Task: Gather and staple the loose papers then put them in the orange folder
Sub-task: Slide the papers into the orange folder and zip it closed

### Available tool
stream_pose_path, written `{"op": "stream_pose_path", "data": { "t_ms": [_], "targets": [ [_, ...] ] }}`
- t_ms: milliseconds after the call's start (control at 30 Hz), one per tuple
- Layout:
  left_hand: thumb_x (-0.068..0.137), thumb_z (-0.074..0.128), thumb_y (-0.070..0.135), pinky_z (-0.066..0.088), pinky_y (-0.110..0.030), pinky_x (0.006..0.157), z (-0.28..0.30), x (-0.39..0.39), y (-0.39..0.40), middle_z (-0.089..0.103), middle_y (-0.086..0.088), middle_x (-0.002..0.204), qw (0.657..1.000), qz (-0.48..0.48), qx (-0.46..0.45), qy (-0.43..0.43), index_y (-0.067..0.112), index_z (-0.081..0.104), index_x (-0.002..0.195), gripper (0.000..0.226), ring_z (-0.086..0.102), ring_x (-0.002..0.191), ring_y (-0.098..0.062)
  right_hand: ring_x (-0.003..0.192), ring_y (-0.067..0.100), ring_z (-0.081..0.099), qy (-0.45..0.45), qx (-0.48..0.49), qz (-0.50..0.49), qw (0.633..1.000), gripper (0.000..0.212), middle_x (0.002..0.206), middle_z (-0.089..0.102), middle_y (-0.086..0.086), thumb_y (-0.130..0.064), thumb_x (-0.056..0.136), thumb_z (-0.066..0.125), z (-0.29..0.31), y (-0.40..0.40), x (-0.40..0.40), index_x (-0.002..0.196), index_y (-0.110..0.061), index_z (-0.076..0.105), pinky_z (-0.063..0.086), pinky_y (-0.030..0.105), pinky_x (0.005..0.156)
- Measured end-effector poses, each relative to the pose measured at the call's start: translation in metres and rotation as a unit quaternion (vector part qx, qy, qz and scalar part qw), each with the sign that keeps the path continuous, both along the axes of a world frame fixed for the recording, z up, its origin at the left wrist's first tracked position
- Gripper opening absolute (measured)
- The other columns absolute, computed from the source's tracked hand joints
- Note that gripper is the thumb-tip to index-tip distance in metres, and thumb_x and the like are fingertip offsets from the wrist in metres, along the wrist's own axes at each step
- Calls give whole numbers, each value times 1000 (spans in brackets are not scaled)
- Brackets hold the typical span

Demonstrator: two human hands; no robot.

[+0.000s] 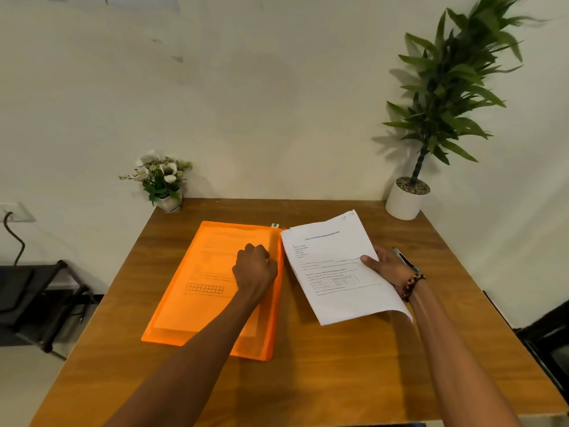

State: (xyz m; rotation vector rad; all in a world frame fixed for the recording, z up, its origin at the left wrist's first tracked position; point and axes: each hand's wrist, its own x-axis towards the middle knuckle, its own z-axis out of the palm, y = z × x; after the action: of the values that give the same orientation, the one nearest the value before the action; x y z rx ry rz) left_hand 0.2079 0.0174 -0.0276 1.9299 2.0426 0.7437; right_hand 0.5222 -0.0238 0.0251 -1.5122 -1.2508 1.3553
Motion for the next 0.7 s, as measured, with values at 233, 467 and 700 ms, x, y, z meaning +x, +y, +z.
{"op": "stream_pose_path", "data": {
  "t_ms": [233, 467, 700],
  "targets": [
    [84, 45, 81, 50, -51, 89, 12, 16, 11, 35, -15, 150, 995, -23, -60, 81, 19, 36, 148, 89, 46, 129, -37, 93, 20, 73, -13, -13, 1, 1000, 28, 119, 70, 14, -11, 98, 59, -9, -3, 6, 124, -3, 60, 59, 27, 69],
    [95, 51, 53, 50, -42, 81, 22, 23, 32, 58, -13, 121, 995, 0, -63, 77, 10, 57, 118, 48, 59, 109, -33, 93, 16, 70, -46, -30, 3, 998, 22, 118, 69, 10, -13, 99, 59, -8, -2, 6, 120, -8, 61, 56, 22, 66],
    [98, 55, 17, 52, -37, 71, 42, 10, 41, 67, -14, 101, 994, -28, -36, 100, 8, 64, 96, 13, 65, 91, -32, 106, 29, 69, -57, -57, 35, 996, 22, 116, 73, 9, -19, 96, 64, -13, 3, 1, 117, -11, 65, 55, 46, 95]
  ]
}}
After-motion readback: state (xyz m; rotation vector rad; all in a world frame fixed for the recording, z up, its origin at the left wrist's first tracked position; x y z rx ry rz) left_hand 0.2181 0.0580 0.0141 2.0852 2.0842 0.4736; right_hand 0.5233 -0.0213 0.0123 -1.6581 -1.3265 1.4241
